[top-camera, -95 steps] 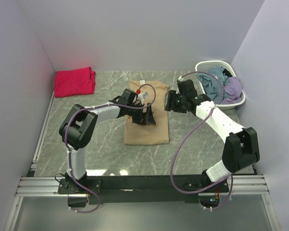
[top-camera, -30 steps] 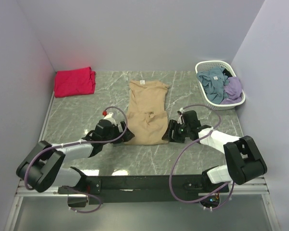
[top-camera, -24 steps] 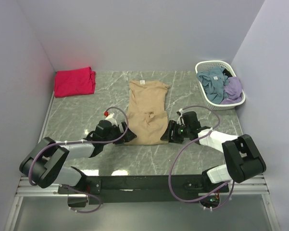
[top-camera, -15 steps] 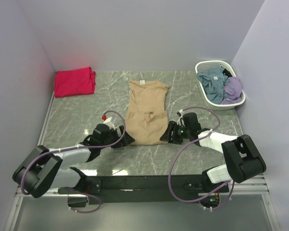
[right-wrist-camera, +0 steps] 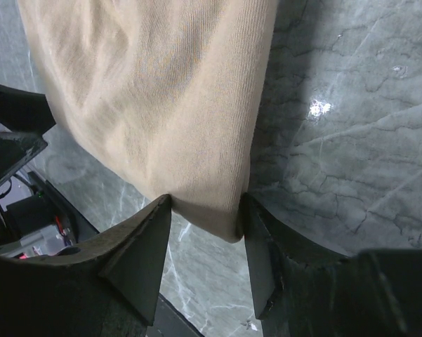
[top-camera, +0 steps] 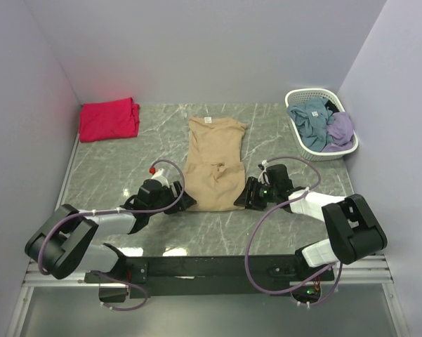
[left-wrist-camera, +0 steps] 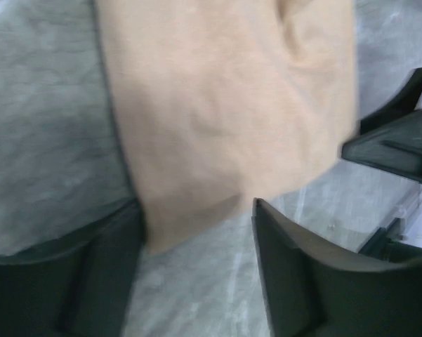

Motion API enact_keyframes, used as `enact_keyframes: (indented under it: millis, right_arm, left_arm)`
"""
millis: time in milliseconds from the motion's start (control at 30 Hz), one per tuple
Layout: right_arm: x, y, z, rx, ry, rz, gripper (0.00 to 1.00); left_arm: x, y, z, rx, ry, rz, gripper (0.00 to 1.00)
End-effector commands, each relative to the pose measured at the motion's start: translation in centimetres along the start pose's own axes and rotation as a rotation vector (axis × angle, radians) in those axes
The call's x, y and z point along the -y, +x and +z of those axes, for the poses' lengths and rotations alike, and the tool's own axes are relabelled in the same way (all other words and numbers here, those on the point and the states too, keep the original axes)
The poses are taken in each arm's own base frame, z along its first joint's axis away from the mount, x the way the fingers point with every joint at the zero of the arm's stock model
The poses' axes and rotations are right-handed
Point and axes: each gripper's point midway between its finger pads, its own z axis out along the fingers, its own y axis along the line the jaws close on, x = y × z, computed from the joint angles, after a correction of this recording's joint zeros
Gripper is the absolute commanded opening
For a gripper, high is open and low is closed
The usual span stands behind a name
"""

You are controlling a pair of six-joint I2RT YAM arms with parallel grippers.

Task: Fold and stack the t-shirts
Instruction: Fold the tshirt

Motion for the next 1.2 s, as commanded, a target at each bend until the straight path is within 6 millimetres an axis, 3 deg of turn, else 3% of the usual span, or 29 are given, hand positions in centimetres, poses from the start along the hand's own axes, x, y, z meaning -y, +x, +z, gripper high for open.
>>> enact_keyframes:
  millis: [0, 100, 167, 233, 267, 367, 467, 700, 833, 1033, 1167]
  right_arm:
    - [2.6, 1.3, 0.2, -0.036, 0.110, 0.029, 0.53]
    - [2.7, 1.3, 0.3, -0.041, 0.114, 0.031, 0.43]
    - [2.9, 1.4, 0.5, -0.050, 0.117, 0.039, 0.30]
    - [2.8, 1.6, 0.7, -0.065, 0.107, 0.045, 0.09]
    - [2.6, 1.6, 0.8, -0.068, 0.096, 0.044, 0.03]
    - [2.1, 1.5, 0.9, -0.068, 0.062, 0.040, 0.00]
    - [1.3, 1.3, 0.4, -0.057, 0.040, 0.024, 0.00]
    - [-0.3, 1.0, -3.8, 0.000, 0.077, -0.022, 0.00]
    - [-1.3, 2.0, -5.5, -0.012, 0.063, -0.042, 0.00]
    - [-2.2, 4.3, -7.6, -0.031, 0.048, -0.067, 0.00]
    - [-3.7, 4.0, -9.5, 0.007, 0.018, -0.087, 0.00]
  left_arm:
    - [-3.8, 3.0, 0.0, -0.092, -0.142, -0.033, 0.61]
    - [-3.7, 3.3, -0.2, -0.104, -0.135, -0.033, 0.45]
    - [-3.7, 3.5, -0.3, -0.117, -0.135, -0.028, 0.32]
    - [-3.6, 3.6, -0.3, -0.122, -0.131, -0.023, 0.25]
    - [-3.5, 3.5, -0.3, -0.121, -0.128, -0.020, 0.18]
    - [-3.1, 3.2, -0.2, -0.122, -0.122, -0.010, 0.01]
    - [-2.0, 2.6, -0.4, -0.124, -0.099, 0.000, 0.01]
    - [0.6, 1.1, -2.7, -0.122, -0.098, 0.024, 0.01]
    - [2.0, 1.2, -4.5, -0.134, -0.078, 0.024, 0.01]
    - [3.6, 3.3, -7.1, -0.185, -0.062, 0.007, 0.01]
    - [4.8, 3.0, -9.1, -0.169, -0.061, -0.013, 0.01]
